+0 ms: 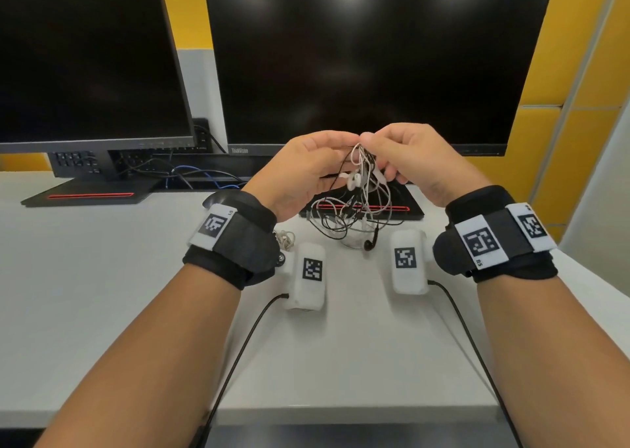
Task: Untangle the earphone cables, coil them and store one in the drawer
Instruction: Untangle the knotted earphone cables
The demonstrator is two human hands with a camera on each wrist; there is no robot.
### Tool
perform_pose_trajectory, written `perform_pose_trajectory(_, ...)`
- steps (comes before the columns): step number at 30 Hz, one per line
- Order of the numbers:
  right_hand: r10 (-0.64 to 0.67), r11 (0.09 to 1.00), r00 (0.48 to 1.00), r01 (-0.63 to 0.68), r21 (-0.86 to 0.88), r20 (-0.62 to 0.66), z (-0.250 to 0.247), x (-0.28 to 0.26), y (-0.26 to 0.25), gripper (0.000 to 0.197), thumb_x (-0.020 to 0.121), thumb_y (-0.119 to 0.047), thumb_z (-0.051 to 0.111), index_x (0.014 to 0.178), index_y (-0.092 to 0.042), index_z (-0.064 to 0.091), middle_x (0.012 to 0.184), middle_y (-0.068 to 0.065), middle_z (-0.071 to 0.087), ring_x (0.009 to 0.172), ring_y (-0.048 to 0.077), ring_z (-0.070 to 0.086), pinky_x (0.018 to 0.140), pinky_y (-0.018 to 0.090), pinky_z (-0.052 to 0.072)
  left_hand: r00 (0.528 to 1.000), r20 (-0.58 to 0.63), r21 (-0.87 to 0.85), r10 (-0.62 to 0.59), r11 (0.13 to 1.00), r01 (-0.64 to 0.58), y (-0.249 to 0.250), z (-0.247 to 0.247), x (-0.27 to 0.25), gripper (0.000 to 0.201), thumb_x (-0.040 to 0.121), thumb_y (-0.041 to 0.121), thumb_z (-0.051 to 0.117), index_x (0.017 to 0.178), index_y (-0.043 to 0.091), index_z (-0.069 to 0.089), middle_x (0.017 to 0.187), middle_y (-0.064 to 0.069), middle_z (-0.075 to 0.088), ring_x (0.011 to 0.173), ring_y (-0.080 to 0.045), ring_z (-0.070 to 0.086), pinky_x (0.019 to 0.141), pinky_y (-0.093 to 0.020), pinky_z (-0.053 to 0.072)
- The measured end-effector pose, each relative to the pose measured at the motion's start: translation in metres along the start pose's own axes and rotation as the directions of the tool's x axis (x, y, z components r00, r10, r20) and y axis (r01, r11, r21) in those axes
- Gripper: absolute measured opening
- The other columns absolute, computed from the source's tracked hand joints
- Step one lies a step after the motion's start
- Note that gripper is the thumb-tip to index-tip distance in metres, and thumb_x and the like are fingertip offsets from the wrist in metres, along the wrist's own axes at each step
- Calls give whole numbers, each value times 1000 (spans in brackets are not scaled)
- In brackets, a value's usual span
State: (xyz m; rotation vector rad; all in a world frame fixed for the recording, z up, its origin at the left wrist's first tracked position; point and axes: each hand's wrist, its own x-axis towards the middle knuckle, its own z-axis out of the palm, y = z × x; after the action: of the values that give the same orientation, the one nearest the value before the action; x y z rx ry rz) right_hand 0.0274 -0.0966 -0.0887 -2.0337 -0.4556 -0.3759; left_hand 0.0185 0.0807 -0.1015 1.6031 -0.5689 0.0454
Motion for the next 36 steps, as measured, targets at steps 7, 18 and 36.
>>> perform_pose_trajectory(7, -22, 997, 996, 29, -73, 88, 1, 2, 4, 18, 87, -11, 70, 103, -19, 70, 85, 1, 73, 75, 7, 68, 68, 20, 53, 994, -87, 85, 59, 995, -52, -4, -1, 2, 21, 92, 3, 59, 109, 16, 65, 104, -5, 71, 97, -15, 67, 83, -28, 57)
perform_pose_trajectory(18, 8, 994, 988, -25, 109, 155, 8, 1, 0, 10, 100, -13, 52, 104, -13, 62, 97, 11, 71, 91, 22, 73, 81, 37, 60, 980, -184, 371, 70, 929, 3, -10, -1, 6, 16, 86, 19, 71, 100, 18, 63, 91, -2, 70, 84, -16, 65, 74, -30, 56)
perform_pose_trajectory(36, -18, 999, 999, 15, -43, -50, 0, 4, 6, 23, 94, -2, 55, 86, -23, 60, 83, -1, 65, 75, 6, 66, 64, 22, 52, 981, -184, 206, 57, 978, -19, -3, -6, 3, 17, 84, -4, 66, 85, 12, 61, 79, -10, 61, 67, -14, 58, 57, -17, 48)
